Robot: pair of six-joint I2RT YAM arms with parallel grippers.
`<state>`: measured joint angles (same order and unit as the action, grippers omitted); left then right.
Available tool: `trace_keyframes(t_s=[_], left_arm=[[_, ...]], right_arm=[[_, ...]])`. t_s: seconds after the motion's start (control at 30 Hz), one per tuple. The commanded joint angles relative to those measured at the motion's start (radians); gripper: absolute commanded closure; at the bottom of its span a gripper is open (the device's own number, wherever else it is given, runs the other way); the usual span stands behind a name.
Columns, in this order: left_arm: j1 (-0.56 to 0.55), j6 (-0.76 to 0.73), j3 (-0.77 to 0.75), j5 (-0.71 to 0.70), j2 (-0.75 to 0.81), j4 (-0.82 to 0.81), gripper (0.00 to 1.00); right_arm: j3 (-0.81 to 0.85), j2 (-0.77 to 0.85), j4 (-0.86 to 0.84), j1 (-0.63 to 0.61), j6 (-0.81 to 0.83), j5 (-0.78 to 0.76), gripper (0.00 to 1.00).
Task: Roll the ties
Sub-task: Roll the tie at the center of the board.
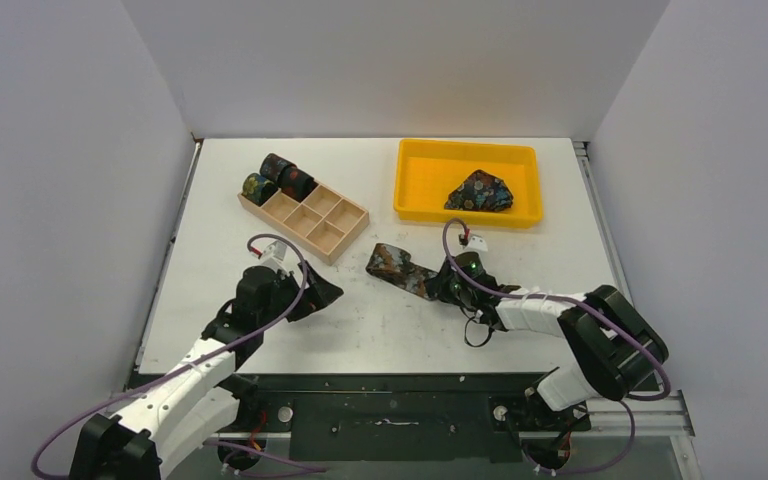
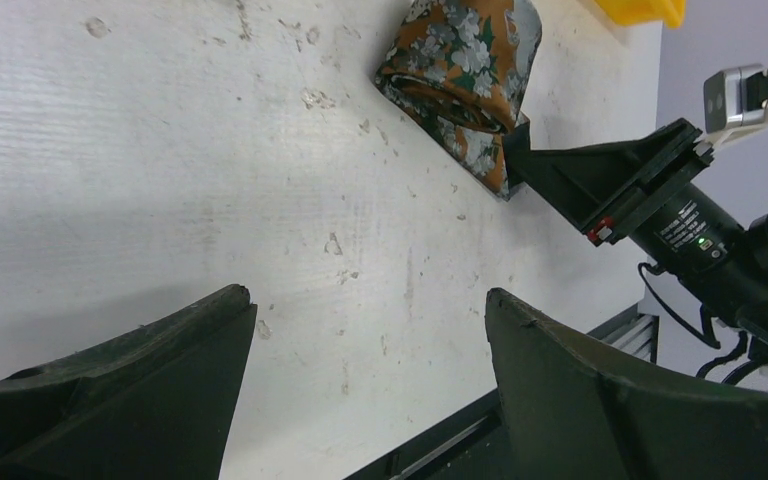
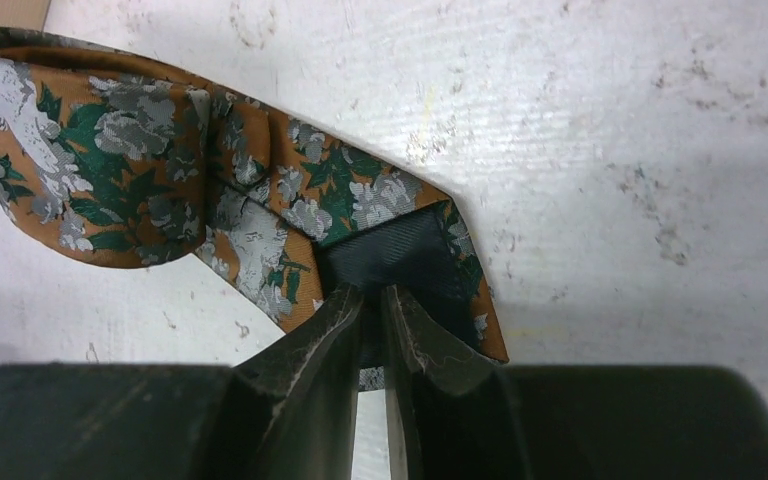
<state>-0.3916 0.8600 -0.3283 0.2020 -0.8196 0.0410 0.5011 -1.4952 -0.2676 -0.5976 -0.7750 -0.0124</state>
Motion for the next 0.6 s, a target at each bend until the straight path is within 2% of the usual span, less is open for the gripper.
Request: trace_keyframes(t_s=[0.0, 0.23, 0.57], left_arm=[[-0.053, -0.035, -0.030, -0.036, -0.011, -0.048, 0.17], [-0.058, -0.023, -0.055, -0.083, -0.014, -0.053, 0.14], [-0.054, -0.008, -0.067, -0.112, 0.008, -0.002, 0.13]], right_arm=[[-0.050, 0.035, 0.182, -0.007, 0.036, -0.027, 0.82], [-0.008, 0.065, 0.216, 0.013, 0.110, -0.044, 0.78], [0.108, -0.123, 0.197, 0.050, 0.158, -0.050, 0.78]])
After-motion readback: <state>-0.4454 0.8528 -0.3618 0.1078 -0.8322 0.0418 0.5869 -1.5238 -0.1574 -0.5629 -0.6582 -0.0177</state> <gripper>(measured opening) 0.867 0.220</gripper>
